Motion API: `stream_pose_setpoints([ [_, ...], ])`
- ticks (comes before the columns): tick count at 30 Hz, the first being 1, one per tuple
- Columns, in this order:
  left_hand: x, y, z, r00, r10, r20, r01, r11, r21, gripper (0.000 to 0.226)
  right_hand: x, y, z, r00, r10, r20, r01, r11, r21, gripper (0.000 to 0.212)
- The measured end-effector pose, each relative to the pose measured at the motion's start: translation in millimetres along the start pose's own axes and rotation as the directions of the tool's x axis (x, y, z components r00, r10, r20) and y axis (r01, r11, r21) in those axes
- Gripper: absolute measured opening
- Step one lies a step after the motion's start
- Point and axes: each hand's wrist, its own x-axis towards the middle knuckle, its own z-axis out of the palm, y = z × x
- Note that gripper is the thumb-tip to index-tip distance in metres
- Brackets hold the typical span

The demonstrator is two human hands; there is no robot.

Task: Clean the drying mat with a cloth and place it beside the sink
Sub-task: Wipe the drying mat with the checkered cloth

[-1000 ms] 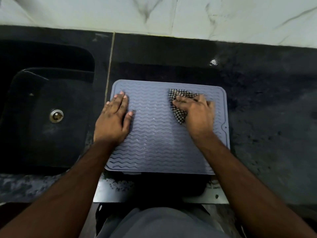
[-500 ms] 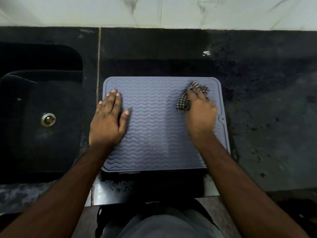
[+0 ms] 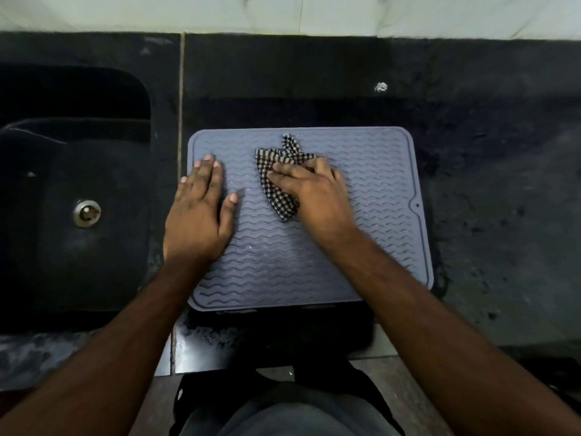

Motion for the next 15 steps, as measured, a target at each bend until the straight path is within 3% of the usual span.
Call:
stream_pose_setpoints([
  [5,1,-2,2,1.0,0.013,0.0,-0.013,1.0,0.017,0.065,-6,34,-22,1.0,0.011,-0.022,-0.011,1.0,-0.011,0.036],
  [10,-1,-1,-1,0.999,0.003,0.035,-0.004,1.0,0.02,0.067,-15,60,-47,0.973,0.202,0.109,-0.2,0.979,-0.033,0.041],
  [15,-2,7,-12,0.996,-0.002,0.084,0.0,1.0,0.022,0.069,-23,65,-68,0.928,0.344,0.14,-0.288,0.905,-0.314,0.033],
])
